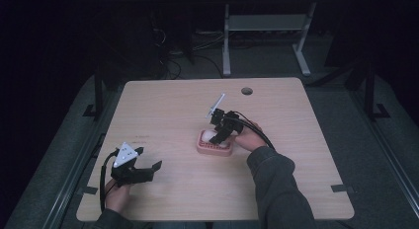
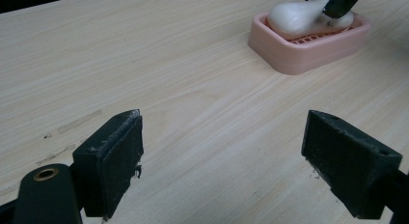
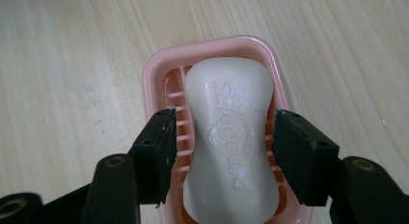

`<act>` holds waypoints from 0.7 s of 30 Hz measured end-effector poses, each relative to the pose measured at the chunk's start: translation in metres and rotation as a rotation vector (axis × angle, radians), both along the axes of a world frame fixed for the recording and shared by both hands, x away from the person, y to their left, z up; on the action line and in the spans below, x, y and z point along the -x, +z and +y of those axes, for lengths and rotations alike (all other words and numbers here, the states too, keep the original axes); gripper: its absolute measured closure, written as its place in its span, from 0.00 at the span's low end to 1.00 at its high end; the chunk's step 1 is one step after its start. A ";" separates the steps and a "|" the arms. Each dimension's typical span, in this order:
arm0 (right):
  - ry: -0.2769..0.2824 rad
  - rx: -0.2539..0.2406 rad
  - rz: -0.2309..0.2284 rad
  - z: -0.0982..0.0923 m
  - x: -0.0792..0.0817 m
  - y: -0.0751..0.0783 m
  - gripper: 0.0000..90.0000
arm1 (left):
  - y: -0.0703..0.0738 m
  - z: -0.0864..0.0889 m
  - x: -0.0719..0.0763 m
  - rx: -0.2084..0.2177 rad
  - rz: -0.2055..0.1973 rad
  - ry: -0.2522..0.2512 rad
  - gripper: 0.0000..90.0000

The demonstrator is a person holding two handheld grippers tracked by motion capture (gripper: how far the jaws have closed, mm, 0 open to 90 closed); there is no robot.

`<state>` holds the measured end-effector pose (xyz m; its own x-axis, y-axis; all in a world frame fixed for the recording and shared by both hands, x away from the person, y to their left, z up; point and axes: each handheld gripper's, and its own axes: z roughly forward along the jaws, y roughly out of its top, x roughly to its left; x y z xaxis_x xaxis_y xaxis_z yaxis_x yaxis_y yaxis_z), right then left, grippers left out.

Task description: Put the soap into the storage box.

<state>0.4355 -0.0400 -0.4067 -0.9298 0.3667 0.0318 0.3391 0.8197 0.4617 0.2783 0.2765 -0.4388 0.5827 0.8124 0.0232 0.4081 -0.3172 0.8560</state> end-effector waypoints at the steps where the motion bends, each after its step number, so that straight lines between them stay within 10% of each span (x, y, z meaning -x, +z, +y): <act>1: -0.002 -0.005 0.000 -0.001 0.000 0.001 0.45 | 0.000 0.000 0.000 -0.002 -0.001 -0.001 0.16; 21: -0.056 -0.064 -0.028 -0.023 0.009 0.014 0.38 | -0.001 0.000 0.000 -0.006 0.004 0.001 0.16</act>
<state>0.4263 -0.0627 -0.3932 -0.9086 0.4165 0.0308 0.3698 0.7681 0.5227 0.2784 0.2760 -0.4396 0.5824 0.8125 0.0255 0.4119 -0.3220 0.8524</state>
